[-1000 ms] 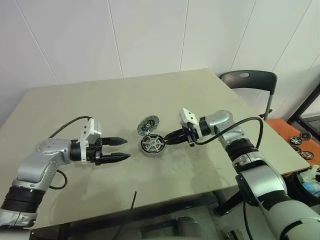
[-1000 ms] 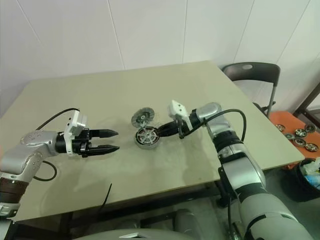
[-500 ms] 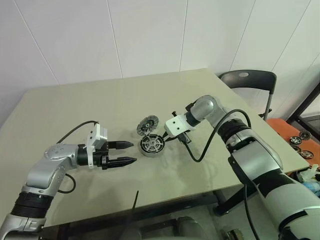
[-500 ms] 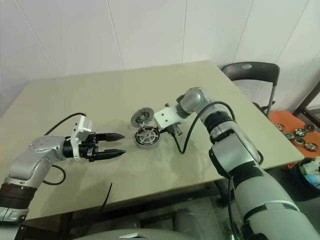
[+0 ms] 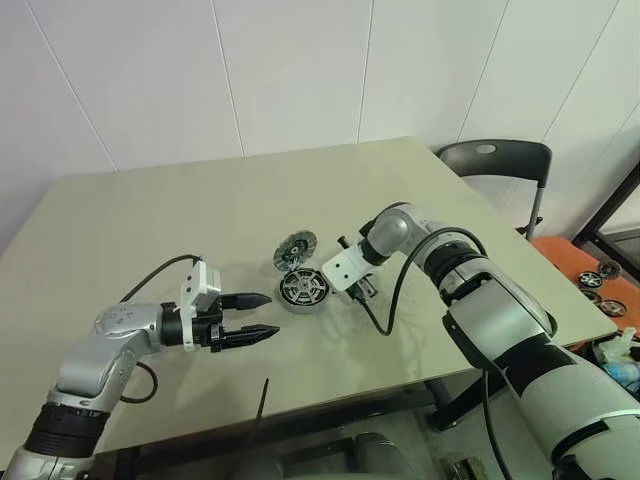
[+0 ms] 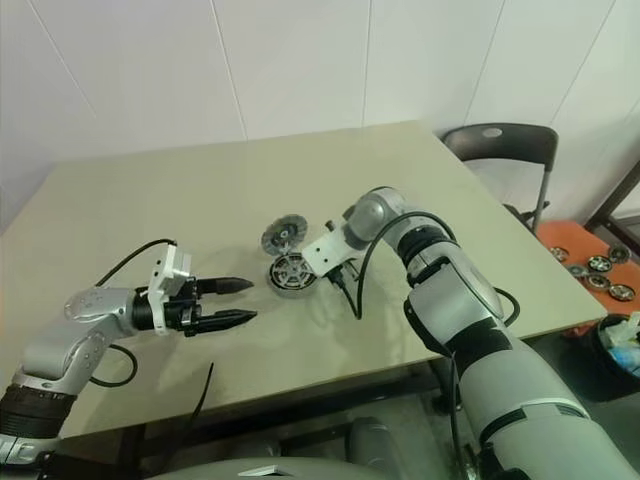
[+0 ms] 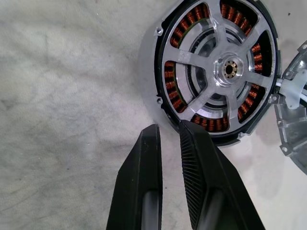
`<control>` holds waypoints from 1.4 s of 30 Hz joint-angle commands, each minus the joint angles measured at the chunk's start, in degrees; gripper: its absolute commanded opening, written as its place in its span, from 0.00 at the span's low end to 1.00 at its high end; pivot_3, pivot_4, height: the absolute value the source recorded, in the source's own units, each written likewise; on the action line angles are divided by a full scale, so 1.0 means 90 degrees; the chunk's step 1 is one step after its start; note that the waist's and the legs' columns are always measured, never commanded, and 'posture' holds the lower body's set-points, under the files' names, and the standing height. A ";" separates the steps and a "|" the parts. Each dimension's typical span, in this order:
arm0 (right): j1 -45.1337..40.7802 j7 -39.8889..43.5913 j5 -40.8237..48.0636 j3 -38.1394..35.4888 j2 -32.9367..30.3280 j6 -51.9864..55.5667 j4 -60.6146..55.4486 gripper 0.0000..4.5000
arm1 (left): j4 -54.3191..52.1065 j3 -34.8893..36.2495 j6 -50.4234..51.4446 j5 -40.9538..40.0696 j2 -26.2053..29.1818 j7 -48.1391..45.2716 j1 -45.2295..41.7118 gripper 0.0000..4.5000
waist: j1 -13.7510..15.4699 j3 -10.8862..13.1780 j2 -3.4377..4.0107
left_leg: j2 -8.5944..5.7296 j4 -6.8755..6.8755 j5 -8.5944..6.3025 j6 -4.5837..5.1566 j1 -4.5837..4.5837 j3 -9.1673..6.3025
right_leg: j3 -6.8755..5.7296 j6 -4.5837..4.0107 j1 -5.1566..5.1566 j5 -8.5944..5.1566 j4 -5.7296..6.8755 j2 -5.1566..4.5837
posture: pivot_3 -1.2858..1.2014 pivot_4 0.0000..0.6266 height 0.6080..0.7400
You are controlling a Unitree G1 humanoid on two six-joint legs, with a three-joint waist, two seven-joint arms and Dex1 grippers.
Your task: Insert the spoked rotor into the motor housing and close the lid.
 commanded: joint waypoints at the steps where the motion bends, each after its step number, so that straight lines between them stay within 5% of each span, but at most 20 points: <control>1: -0.0288 0.0151 0.0094 -0.0166 0.0007 -0.0059 -0.0011 0.15 | -0.0193 0.0179 -0.0011 -0.0037 -0.0004 0.0046 -0.0021 0.73 | 0.0010 0.0000 0.0000 | 0.0000 0.0000 0.0000 0.0000 0.0000 0.0000 | 0.0000 0.0000 0.0000 0.0000 0.0000 0.0000 | 0.52 0.00 1.00; 29: -0.0470 -0.0782 -0.0908 0.0505 0.0454 -0.1034 0.0002 0.15 | -0.0228 0.0105 -0.0192 0.0120 -0.0481 0.0403 0.0148 0.73 | -0.0145 0.0001 0.0001 | 0.0000 0.0000 0.0000 0.0000 -0.0001 -0.0004 | 0.0001 0.0000 -0.0001 0.0000 0.0000 -0.0001 | 0.52 0.00 1.00; 33: -0.0485 -0.1008 -0.0962 0.0516 0.0496 -0.1125 0.0003 0.02 | -0.0227 0.0112 -0.0205 0.0141 -0.0509 0.0417 0.0162 0.74 | -0.0183 0.0001 0.0000 | 0.0000 0.0000 0.0000 0.0000 0.0002 -0.0004 | 0.0002 0.0000 -0.0001 0.0000 0.0003 0.0001 | 0.52 0.00 1.00; 42: -0.0582 -0.0551 -0.0672 0.0310 0.0565 -0.1242 0.0004 0.02 | -0.0168 0.0084 -0.0238 0.0161 -0.0551 0.0427 0.0109 0.74 | -0.0194 0.0001 0.0001 | 0.0002 0.0000 0.0000 0.0000 0.0003 -0.0005 | 0.0002 0.0000 -0.0002 0.0001 0.0006 0.0004 | 0.52 0.00 1.00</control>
